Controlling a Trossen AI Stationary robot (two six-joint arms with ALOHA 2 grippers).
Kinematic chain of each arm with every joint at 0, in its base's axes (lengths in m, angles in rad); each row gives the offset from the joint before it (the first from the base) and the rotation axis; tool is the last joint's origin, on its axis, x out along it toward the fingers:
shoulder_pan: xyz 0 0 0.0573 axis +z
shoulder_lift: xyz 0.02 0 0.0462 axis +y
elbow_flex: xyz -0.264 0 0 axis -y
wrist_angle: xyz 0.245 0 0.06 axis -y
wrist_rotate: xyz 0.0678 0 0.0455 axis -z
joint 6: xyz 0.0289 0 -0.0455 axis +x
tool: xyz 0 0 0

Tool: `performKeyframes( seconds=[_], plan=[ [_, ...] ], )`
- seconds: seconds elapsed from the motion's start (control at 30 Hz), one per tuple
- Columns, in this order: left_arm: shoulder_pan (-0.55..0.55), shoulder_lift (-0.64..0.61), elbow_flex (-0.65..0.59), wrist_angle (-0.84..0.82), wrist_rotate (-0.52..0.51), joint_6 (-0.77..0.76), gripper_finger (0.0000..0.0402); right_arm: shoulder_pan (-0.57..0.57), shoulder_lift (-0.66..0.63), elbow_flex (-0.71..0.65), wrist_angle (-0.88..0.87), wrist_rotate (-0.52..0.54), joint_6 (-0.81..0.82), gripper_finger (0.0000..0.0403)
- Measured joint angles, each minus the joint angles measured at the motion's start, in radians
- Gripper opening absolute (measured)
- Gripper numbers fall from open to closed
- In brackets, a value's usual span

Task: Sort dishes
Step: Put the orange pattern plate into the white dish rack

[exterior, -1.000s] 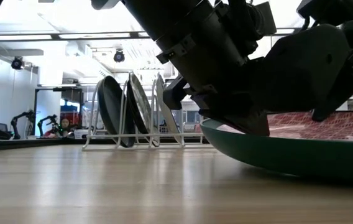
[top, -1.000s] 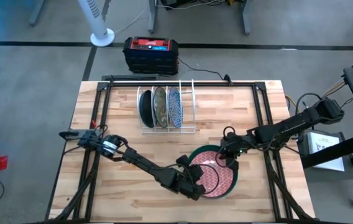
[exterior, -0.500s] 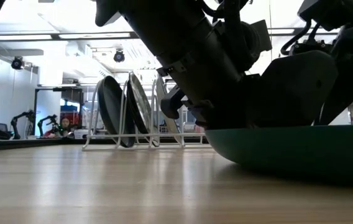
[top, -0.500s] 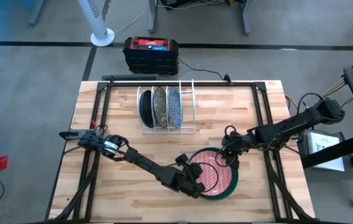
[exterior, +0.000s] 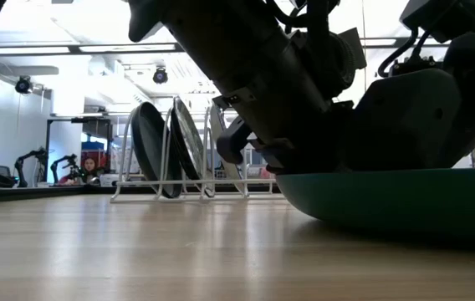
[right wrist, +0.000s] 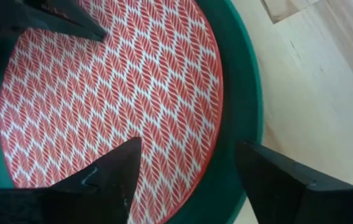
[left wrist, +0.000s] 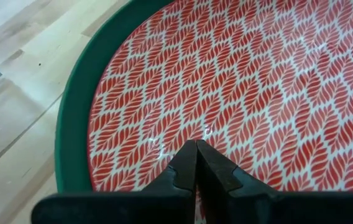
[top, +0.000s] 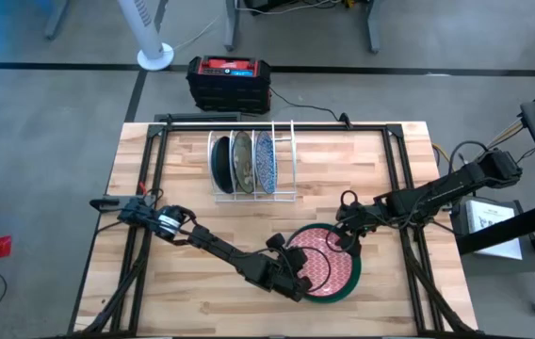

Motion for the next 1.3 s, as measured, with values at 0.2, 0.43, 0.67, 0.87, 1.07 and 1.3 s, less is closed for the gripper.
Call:
performKeyframes(
  seconds=[0.2,0.43,0.67,0.87,1.07,1.3],
  plan=[
    [0.001,0.003,0.000,0.002,0.007,-0.007,0.0000,-0.002,-0.020,0.041,-0.071,-0.005,0.002,0.0278],
    [0.002,0.003,-0.003,0.002,0.009,-0.019,0.0000,0.004,-0.043,0.092,-0.108,-0.004,0.001,0.0294],
    [0.003,0.003,-0.003,0.003,0.009,-0.025,0.0000,0.004,-0.003,0.062,-0.105,-0.028,0.040,0.0296],
    [0.004,0.003,-0.007,0.010,0.006,-0.027,0.0000,0.009,0.056,0.052,-0.077,-0.037,0.061,0.0301],
    [0.005,0.003,-0.009,0.016,0.000,-0.033,0.0000,0.008,0.027,0.109,-0.139,-0.060,0.041,0.0303],
    [0.005,0.003,-0.009,0.019,-0.004,-0.033,0.0000,0.011,0.011,0.137,-0.134,-0.055,0.037,0.0303]
  ],
)
